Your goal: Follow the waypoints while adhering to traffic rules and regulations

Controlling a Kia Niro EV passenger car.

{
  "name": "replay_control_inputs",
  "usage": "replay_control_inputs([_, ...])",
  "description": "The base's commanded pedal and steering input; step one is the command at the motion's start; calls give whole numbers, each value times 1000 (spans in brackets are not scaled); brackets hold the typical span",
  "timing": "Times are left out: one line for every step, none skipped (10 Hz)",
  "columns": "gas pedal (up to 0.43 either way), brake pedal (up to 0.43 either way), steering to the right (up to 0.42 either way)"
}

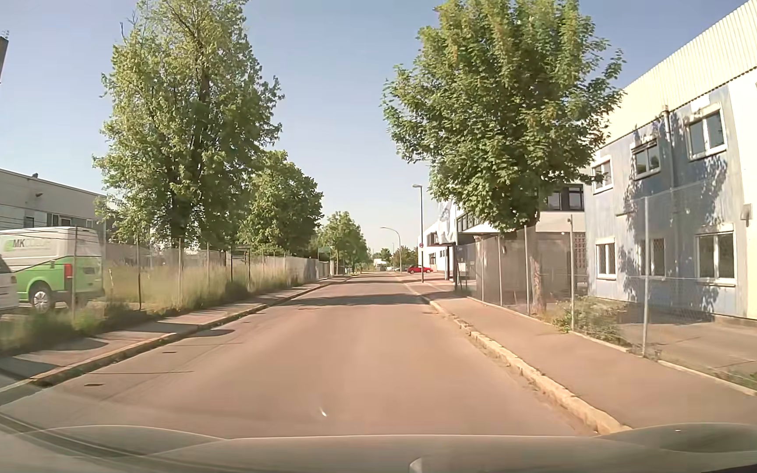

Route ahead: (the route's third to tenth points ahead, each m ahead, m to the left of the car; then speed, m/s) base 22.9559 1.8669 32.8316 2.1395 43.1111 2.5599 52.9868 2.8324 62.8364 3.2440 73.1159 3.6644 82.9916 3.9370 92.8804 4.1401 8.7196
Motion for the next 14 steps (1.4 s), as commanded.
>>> replay_control_inputs([79,0,6])
replay_control_inputs([79,0,5])
replay_control_inputs([79,0,-1])
replay_control_inputs([79,0,-3])
replay_control_inputs([79,0,-3])
replay_control_inputs([79,0,-5])
replay_control_inputs([79,0,-8])
replay_control_inputs([79,0,-12])
replay_control_inputs([79,0,-12])
replay_control_inputs([79,0,-14])
replay_control_inputs([79,0,-14])
replay_control_inputs([79,0,-8])
replay_control_inputs([67,0,-6])
replay_control_inputs([59,0,-8])
